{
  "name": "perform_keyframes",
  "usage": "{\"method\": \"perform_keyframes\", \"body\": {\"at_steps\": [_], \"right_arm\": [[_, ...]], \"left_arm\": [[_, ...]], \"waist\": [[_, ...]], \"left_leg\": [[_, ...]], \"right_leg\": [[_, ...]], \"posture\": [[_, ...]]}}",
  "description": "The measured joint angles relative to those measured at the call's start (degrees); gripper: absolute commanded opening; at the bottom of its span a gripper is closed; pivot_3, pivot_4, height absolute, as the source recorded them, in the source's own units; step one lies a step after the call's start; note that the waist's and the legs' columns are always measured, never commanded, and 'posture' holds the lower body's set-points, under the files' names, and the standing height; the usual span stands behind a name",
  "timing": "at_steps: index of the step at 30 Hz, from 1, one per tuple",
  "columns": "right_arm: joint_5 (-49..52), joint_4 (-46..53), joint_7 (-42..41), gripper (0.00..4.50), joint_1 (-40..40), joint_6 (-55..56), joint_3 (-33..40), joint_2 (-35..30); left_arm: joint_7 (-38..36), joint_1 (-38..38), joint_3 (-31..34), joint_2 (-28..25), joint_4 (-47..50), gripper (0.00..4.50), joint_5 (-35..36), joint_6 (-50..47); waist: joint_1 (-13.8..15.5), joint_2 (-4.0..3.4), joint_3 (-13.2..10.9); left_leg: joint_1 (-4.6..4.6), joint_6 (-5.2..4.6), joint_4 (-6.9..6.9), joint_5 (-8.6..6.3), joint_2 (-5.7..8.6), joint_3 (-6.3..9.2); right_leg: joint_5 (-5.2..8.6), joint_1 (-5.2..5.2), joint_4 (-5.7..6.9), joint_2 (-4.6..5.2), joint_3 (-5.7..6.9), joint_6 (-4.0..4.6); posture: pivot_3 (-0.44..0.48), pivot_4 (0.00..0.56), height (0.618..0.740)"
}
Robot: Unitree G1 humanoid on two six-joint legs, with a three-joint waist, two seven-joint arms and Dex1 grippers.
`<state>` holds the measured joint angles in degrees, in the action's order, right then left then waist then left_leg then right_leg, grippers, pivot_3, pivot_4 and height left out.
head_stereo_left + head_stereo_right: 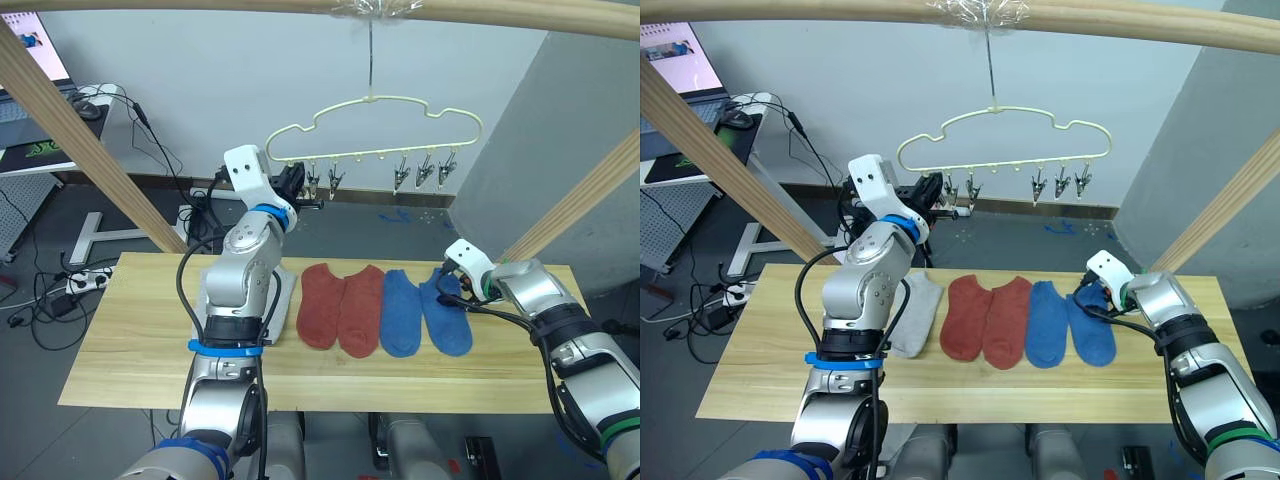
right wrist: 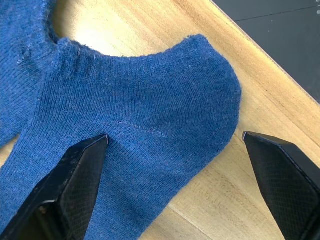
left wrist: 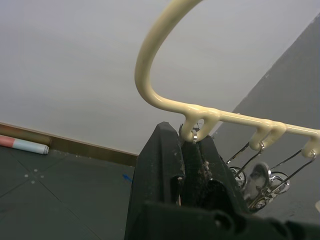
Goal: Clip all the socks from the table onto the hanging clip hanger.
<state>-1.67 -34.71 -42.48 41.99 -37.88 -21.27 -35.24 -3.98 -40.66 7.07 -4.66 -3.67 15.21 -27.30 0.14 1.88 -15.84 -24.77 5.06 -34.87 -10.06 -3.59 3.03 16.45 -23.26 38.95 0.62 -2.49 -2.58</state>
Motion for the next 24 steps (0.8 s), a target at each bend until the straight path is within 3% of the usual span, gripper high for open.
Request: {"method": "perform_keyframes", "body": {"at_steps": [16,24], "right_arm": [[-2.16,4.63,-5.45,4.5,0.03,-0.33,0.13,-0.29],[-4.01,-4.04,-7.44,4.5,2.02,5.35,-0.03,1.36]], "left_arm": [[0.52,0.02,-0.18,0.08,0.78,0.0,-0.07,-0.05],[0.56,0.02,-0.52,0.08,0.76,0.0,-0.13,-0.01]], "waist": [[0.0,-0.03,-0.47],[-0.07,-0.02,-0.47]], "left_leg": [[0.0,0.0,0.01,0.0,0.0,0.0],[0.01,0.01,0.0,0.0,0.0,0.0]], "right_leg": [[0.0,0.0,-0.01,0.01,0.01,0.0],[-0.01,0.0,0.0,0.01,0.01,-0.01]], "posture": [[0.115,0.29,0.74],[0.119,0.288,0.74]]}}
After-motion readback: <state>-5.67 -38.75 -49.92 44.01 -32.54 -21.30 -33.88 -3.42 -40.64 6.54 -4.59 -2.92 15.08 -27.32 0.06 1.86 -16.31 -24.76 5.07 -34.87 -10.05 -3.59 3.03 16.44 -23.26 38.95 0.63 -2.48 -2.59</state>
